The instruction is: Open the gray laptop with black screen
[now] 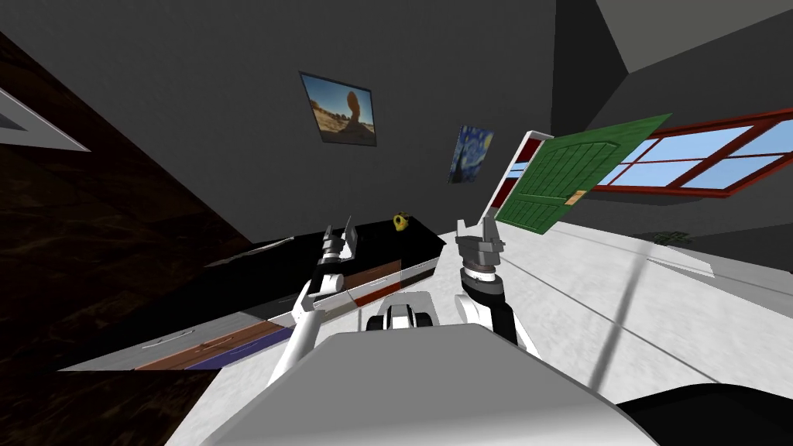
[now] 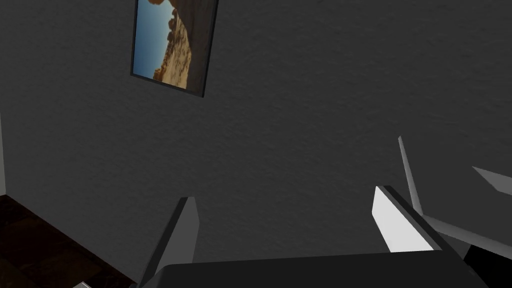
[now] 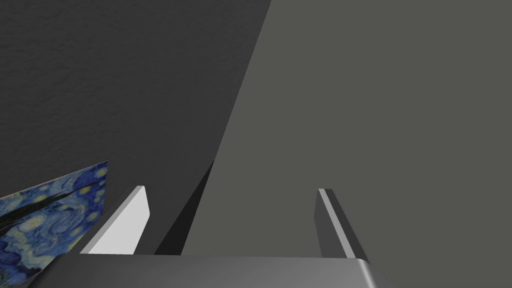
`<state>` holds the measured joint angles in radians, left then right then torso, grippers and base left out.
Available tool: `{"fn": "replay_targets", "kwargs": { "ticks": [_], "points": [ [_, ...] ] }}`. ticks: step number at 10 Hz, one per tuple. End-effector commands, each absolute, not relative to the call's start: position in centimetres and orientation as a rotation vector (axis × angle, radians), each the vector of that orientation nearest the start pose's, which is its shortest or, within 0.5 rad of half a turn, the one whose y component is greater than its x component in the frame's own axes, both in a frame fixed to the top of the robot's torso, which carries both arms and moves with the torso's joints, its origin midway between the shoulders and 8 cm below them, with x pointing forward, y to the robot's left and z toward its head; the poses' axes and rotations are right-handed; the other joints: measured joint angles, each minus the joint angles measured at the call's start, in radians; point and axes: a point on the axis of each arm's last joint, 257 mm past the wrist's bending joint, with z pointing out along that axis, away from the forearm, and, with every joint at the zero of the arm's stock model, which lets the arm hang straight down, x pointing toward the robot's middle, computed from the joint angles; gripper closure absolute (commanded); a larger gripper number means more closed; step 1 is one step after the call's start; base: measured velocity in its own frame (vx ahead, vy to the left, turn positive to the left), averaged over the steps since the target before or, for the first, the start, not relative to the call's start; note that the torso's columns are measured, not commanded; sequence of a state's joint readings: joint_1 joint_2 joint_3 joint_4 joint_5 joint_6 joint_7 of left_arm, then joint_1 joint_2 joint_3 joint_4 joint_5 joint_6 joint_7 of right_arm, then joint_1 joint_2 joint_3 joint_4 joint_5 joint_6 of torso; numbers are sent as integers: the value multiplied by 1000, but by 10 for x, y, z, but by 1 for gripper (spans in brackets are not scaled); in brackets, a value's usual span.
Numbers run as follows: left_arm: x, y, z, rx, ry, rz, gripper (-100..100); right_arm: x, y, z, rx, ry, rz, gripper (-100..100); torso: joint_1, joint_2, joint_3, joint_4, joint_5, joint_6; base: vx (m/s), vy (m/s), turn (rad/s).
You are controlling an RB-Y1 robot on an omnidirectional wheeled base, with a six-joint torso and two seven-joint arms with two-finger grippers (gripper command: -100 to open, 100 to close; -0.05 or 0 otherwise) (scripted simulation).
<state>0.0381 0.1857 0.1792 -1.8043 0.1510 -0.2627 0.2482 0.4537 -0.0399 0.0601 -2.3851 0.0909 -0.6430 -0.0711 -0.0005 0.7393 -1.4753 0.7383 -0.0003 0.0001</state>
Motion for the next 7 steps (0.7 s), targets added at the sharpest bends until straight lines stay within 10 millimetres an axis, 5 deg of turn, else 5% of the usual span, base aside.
{"fn": "replay_targets", "kwargs": {
  "ticks": [1,7],
  "points": [
    [513,355,-46,-1011,683,-1478,-100,296,-228,103,367,483,1452,0,0,-1,0,0,0,0,21,-156,23],
    [558,381,-49,-1120,622,-1508,-100,296,-228,103,367,483,1451,0,5,-1,0,0,2,0,7,-158,45]
  ]
}}
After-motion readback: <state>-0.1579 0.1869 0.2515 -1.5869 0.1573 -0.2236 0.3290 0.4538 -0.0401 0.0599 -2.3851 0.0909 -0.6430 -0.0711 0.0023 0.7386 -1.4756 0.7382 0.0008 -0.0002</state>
